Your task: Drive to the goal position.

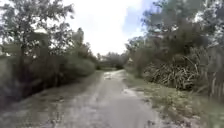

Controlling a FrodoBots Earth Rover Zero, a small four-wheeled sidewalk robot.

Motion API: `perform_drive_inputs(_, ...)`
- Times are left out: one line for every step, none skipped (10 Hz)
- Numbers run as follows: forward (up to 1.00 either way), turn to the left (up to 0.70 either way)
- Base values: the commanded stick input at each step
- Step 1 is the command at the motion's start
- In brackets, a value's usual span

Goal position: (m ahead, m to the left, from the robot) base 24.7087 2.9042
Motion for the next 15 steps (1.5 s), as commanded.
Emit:
perform_drive_inputs(1.00, 0.00)
perform_drive_inputs(1.00, 0.00)
perform_drive_inputs(1.00, 0.00)
perform_drive_inputs(1.00, 0.00)
perform_drive_inputs(1.00, 0.00)
perform_drive_inputs(1.00, 0.00)
perform_drive_inputs(1.00, 0.00)
perform_drive_inputs(1.00, 0.00)
perform_drive_inputs(1.00, 0.00)
perform_drive_inputs(1.00, 0.00)
perform_drive_inputs(1.00, 0.00)
perform_drive_inputs(1.00, 0.00)
perform_drive_inputs(1.00, 0.15)
perform_drive_inputs(1.00, 0.22)
perform_drive_inputs(1.00, 0.05)
